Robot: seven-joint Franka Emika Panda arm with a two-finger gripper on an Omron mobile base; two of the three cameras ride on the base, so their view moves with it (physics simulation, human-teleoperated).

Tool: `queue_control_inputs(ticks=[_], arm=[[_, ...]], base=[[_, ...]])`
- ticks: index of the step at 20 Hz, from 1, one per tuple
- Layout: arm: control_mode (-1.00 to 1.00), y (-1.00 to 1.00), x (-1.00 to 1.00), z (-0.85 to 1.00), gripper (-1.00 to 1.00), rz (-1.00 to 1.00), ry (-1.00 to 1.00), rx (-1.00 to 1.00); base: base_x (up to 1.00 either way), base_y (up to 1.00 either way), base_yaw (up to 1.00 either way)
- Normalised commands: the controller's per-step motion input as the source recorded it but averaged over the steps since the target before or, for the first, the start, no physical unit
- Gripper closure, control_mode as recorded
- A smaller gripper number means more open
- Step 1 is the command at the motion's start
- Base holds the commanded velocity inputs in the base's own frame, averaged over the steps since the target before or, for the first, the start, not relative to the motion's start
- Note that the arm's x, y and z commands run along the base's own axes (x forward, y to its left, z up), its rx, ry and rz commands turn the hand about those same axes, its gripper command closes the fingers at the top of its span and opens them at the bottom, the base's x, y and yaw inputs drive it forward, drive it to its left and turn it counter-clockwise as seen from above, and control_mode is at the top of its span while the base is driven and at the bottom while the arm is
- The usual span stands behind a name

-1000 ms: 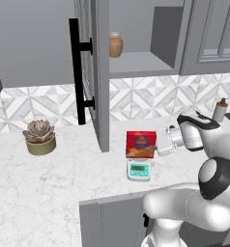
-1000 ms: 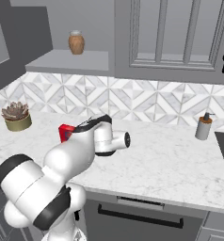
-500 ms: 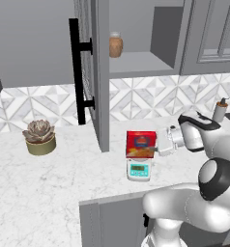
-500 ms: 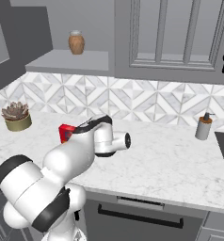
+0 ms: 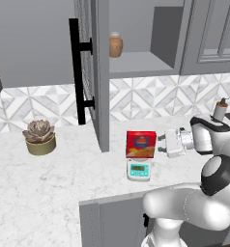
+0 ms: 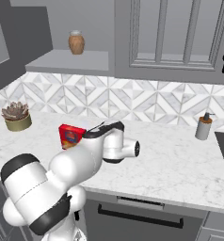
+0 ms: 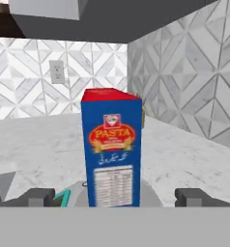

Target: Pick the boxed food and place it on the digital scale for weighing, and close the cabinet.

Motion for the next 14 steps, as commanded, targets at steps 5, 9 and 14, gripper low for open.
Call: queue_control_inputs(ticks=[5, 9, 14], arm=[[-1.0, -0.38, -0.26, 0.16, -1.0, 0.0, -0.19, 0.09], [-1.0, -0.03, -0.88, 0.66, -1.0, 0.0, -0.44, 0.0], [-1.0, 0.04, -1.0, 0.95, -1.0, 0.0, -0.45, 0.0]], base=[[0.0, 0.0, 0.0], [0.0, 0.0, 0.0], [0.0, 0.0, 0.0]])
